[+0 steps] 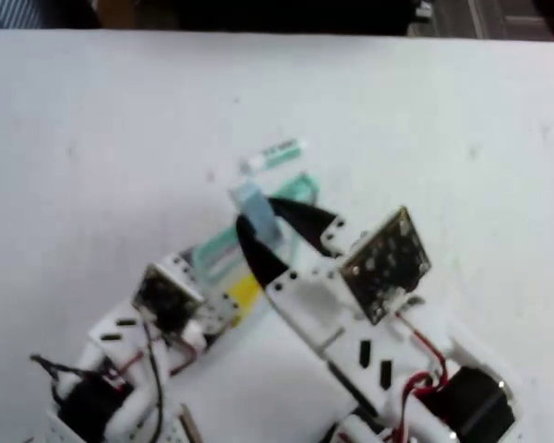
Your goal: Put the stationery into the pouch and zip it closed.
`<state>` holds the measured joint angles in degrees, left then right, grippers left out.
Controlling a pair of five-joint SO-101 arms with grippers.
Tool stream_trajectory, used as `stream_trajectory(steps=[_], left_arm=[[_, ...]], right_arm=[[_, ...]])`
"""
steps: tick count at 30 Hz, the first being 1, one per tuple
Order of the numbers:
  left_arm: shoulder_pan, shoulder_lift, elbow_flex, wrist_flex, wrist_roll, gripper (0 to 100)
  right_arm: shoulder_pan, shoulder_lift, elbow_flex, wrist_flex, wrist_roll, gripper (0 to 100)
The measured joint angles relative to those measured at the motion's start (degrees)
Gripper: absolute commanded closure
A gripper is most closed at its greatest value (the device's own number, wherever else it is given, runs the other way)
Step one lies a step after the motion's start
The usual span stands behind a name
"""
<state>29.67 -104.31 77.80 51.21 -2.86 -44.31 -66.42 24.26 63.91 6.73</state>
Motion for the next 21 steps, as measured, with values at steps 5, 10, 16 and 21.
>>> stream_trajectory(steps=[5, 10, 16, 21], left_arm=[[-0.4, 0.0, 0.0, 0.0, 0.0, 82], [-0.4, 0.0, 0.1, 0.0, 0.2, 82], [-0.4, 0.0, 0.1, 0.0, 0.2, 82], [-0.4, 0.0, 0.1, 0.0, 0.2, 82]], right_arm=[[-1.2, 1.3, 6.0, -6.2, 1.1, 98.1], [-4.0, 0.4, 9.8, -11.6, 6.8, 98.1], [-4.7, 1.3, 7.1, -12.6, 7.8, 98.1], [-5.3, 1.9, 6.8, -11.7, 7.8, 98.1]])
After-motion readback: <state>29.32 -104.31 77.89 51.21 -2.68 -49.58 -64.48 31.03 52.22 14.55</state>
